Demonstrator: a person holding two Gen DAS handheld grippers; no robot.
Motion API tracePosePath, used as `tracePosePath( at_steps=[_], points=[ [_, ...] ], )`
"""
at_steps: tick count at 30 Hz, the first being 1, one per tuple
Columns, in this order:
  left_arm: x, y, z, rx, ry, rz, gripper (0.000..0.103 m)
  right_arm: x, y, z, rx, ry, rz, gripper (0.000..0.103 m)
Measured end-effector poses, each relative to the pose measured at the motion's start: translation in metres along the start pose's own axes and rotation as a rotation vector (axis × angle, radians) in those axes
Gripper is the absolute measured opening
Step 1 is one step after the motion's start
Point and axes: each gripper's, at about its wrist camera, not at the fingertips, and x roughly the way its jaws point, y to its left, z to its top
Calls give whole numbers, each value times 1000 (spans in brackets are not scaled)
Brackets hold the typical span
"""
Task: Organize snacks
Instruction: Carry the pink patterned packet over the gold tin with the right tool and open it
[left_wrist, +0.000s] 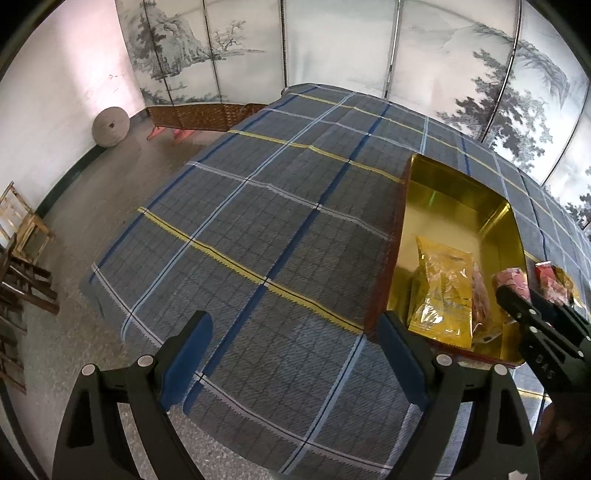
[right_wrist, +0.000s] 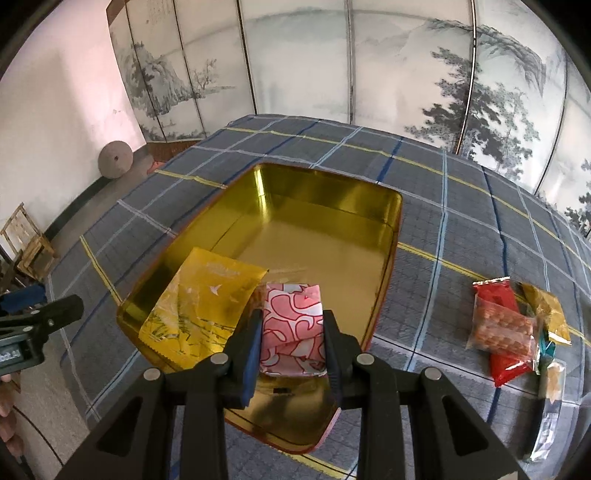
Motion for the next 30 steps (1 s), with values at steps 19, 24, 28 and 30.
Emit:
tracePosePath(
  at_steps=[19, 24, 28, 30],
  points=[
    [1, 5, -2, -8, 11, 3, 88, 18, 7, -6, -15, 61, 9, 31],
    [1, 1, -1, -4, 9, 1, 88, 16, 9, -7, -17, 57, 13, 31],
    [1, -3, -1, -1, 10, -2, 88, 14, 7, -6, -19, 57, 20, 32],
    [0, -5, -1, 4, 10, -3, 88, 11, 7, -6, -11, 38, 24, 40]
  ],
)
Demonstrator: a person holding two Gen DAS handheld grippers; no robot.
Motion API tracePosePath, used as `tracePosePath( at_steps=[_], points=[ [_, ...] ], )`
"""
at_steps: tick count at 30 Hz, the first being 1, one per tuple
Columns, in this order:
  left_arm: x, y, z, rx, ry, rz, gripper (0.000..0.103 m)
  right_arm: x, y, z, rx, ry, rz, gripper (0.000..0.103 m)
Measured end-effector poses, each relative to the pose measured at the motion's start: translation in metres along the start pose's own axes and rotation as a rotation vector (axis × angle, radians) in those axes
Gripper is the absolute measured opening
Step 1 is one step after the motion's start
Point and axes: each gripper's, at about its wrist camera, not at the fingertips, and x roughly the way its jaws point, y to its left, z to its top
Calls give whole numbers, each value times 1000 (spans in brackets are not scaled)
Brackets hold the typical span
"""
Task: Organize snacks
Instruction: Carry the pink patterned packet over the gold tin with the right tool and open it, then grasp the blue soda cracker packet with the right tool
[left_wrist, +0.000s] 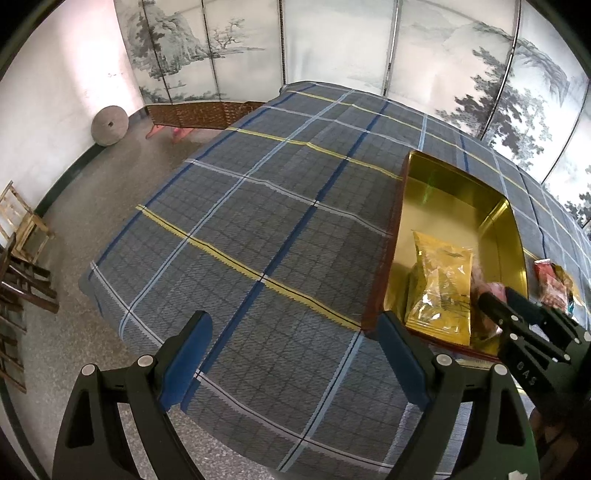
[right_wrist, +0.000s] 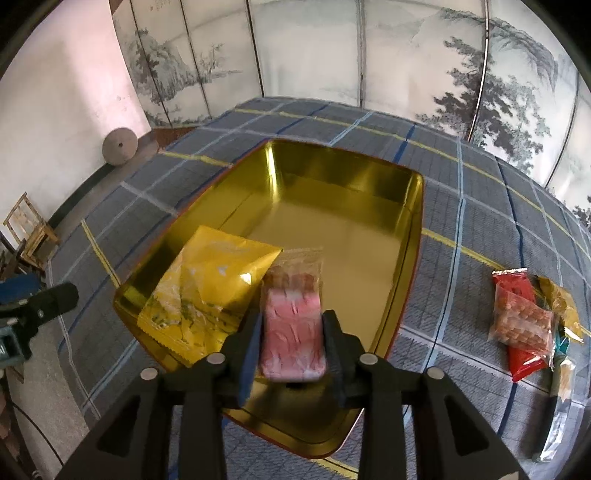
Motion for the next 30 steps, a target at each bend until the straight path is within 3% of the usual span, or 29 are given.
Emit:
tracePosePath(
  at_steps=[2, 12, 19, 30],
  points=[
    [-1, -2, 0, 3, 0, 0, 88, -4, 0, 2, -3, -12, 11, 49],
    [-12, -19, 0, 29, -25, -23, 88, -43, -23, 5, 25, -101, 10, 51],
    [-17, -49, -1, 84, -34, -57, 88, -71, -91, -16, 107, -116, -102, 54],
    [-17, -116, -6, 206, -25, -110, 88, -79, -205, -79, 271, -21, -326, 59]
  ],
)
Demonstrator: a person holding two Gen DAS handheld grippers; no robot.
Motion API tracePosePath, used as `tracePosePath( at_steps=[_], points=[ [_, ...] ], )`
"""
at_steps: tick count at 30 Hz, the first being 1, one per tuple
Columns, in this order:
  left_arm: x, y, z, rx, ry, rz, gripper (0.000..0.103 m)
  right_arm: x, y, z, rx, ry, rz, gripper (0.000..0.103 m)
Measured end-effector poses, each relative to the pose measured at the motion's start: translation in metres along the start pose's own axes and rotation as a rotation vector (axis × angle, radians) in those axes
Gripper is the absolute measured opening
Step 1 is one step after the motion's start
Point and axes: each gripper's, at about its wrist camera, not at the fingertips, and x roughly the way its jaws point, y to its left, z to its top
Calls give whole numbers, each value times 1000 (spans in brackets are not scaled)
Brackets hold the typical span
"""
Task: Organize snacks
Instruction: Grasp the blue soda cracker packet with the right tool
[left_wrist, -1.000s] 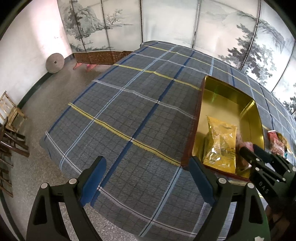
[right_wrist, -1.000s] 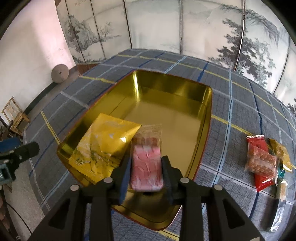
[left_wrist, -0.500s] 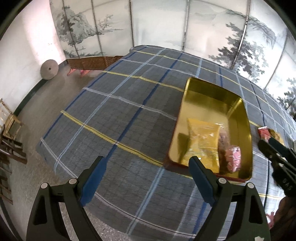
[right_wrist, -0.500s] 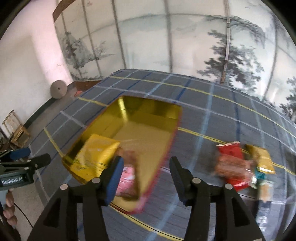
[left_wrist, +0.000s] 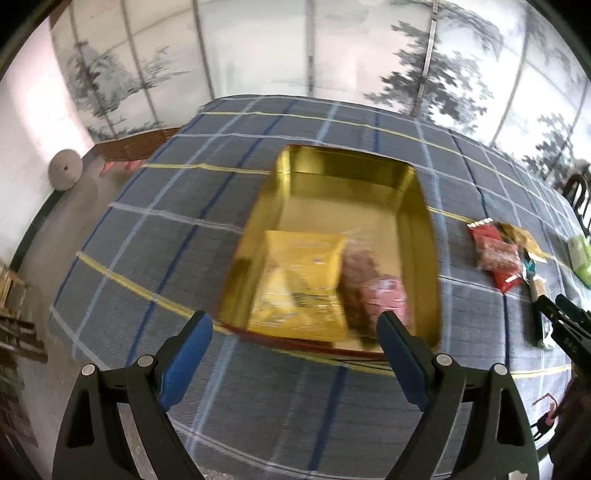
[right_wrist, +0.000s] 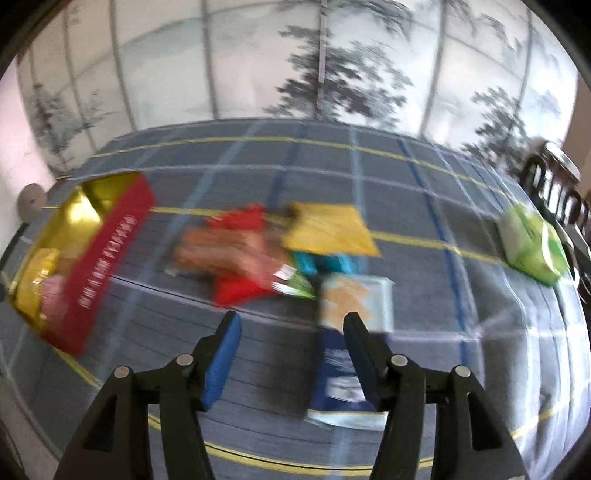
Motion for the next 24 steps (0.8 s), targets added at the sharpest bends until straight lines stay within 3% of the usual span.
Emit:
tracePosePath(
  at_steps=[6, 12, 17, 24],
  points=[
    [4, -38, 2, 77, 2, -25, 88, 17, -30, -15, 50, 45, -18, 60],
    [10, -70, 4, 130, 14, -42, 88, 26, -41, -15, 52, 40, -23, 61],
    [15, -96, 8, 176, 16, -44, 88, 32, -52, -18, 80, 37, 31, 61],
    [28, -129, 15, 236, 20, -62, 88, 31, -58, -22, 59, -7, 41, 55]
  ],
)
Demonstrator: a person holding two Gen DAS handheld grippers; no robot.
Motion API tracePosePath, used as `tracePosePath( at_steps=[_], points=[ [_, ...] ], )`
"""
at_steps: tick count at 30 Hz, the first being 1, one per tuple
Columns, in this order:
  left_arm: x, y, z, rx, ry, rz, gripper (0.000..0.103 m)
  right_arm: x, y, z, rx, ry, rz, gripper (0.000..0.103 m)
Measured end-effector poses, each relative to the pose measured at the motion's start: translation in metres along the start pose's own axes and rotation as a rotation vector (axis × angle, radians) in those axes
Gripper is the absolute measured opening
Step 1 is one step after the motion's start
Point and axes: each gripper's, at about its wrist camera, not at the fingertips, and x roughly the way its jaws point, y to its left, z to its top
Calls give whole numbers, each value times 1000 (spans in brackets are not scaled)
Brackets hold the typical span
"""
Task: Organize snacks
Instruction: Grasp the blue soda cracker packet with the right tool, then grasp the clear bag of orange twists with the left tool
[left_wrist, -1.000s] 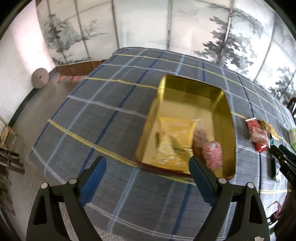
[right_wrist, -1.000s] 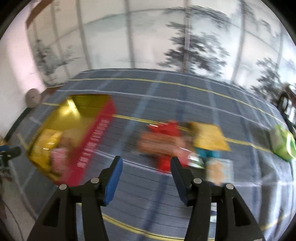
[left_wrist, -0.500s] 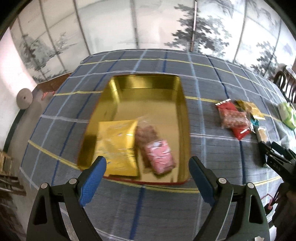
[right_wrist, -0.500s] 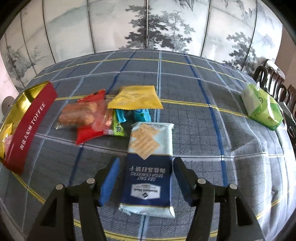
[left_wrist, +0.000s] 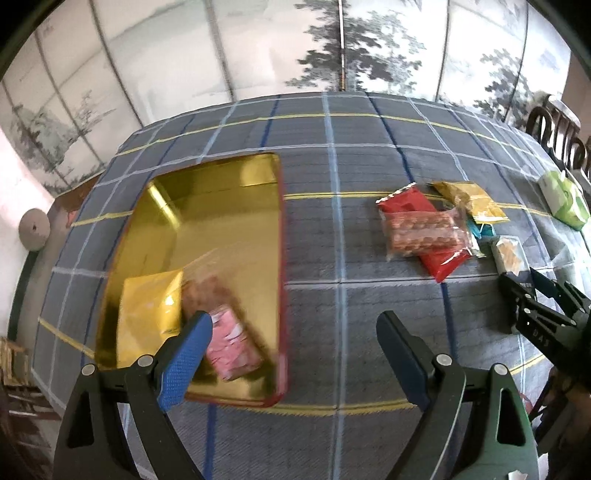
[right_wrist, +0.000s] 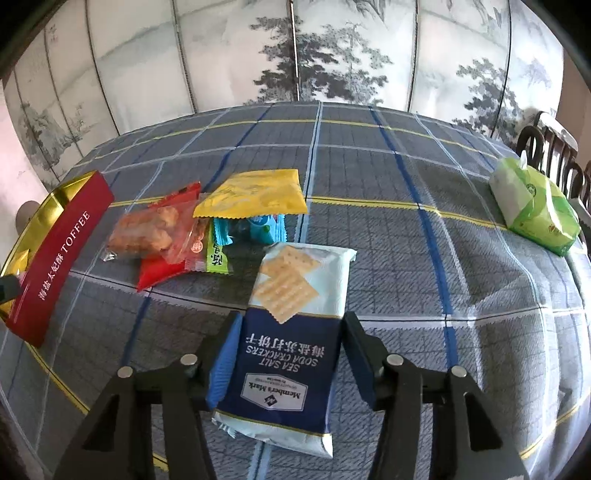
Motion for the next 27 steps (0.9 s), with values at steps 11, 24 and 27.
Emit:
tracePosePath(
  at_steps=[11, 24, 27],
  points=[
    [26, -35, 27, 74, 7, -64, 89, 5, -44, 7, 32, -24, -50, 54],
    [45, -69, 55, 419, -24, -211, 94, 6, -55, 8, 34, -31, -48, 55],
    [48, -78, 58, 501, -25, -233, 96, 6, -55, 8, 32, -32, -50, 55]
  ],
)
